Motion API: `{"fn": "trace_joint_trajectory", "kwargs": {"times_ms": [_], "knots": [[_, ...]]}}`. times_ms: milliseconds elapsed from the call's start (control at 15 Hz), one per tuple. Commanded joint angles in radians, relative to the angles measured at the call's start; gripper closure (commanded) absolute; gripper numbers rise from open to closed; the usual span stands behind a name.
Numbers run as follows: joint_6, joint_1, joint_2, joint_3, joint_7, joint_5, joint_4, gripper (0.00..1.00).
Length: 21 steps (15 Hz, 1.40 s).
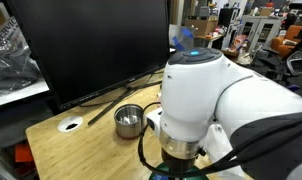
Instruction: Remove the fork from the green plate and place it inside the pink mug
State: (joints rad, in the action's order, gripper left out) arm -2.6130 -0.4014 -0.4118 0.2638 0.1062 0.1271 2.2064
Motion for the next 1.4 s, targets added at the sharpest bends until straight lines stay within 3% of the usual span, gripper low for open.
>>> {"fn": "trace_joint_trajectory", "kwargs": {"times_ms": [0,533,1333], "knots": [[-0.060,-0.010,0.078,-0.010,0.031,0.014,0.064,0.90],[-0.138,0.033,0.189,-0.003,-0.040,0.009,0.026,0.94],[-0.097,0.211,0.203,-0.011,-0.384,-0.093,-0.129,0.94]]}}
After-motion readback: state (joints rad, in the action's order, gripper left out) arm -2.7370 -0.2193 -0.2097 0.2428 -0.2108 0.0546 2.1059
